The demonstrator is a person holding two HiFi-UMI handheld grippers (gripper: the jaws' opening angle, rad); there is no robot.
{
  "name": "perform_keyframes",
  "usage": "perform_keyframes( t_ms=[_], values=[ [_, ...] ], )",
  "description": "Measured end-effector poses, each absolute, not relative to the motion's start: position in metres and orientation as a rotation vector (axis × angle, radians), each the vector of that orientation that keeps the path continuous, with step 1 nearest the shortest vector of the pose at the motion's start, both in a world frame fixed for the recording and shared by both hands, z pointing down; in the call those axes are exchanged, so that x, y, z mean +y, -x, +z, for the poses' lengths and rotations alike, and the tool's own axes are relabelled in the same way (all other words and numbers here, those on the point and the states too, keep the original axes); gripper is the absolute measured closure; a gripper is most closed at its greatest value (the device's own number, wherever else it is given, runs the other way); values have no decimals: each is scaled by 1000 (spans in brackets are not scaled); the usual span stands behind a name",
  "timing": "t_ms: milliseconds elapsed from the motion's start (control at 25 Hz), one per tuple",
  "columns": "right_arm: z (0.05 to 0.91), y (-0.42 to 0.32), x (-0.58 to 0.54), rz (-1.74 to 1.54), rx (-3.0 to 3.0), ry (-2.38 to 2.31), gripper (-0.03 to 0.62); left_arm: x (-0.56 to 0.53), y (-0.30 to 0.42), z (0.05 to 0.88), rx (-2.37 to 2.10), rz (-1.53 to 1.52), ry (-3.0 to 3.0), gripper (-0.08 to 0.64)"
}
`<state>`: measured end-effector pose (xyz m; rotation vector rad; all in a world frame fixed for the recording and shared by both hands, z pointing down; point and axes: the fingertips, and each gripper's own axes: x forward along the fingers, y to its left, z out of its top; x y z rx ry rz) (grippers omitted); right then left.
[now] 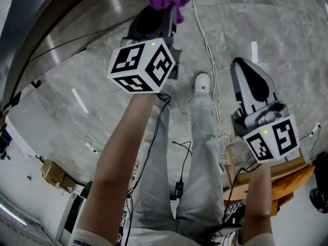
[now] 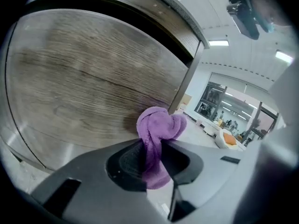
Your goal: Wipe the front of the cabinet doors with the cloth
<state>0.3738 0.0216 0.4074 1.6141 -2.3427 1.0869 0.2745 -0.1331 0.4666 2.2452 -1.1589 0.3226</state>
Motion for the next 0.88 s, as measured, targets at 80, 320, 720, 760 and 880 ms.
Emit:
perform_keyframes(
  t_ms=[80,320,720,760,880],
  values=[
    [410,-365,21,1089,-2335,-1609,563,-133,-262,471,-1164,319,-2225,477],
    [410,-307,12,1077,-2365,-1532,565,-138,-188,479,-1238,296,-2136,477],
    [413,-175,-9,1078,-2425,-1403,565,-151,-27,493,-1342,421,-2113,477],
    [413,-164,-11,1073,-2431,-1387,565,-151,-14,492,-1355,428,-2115,477],
    [409,-138,-15,1047,-2451,-1339,565,-153,21,489,-1397,421,-2098,477]
  ],
)
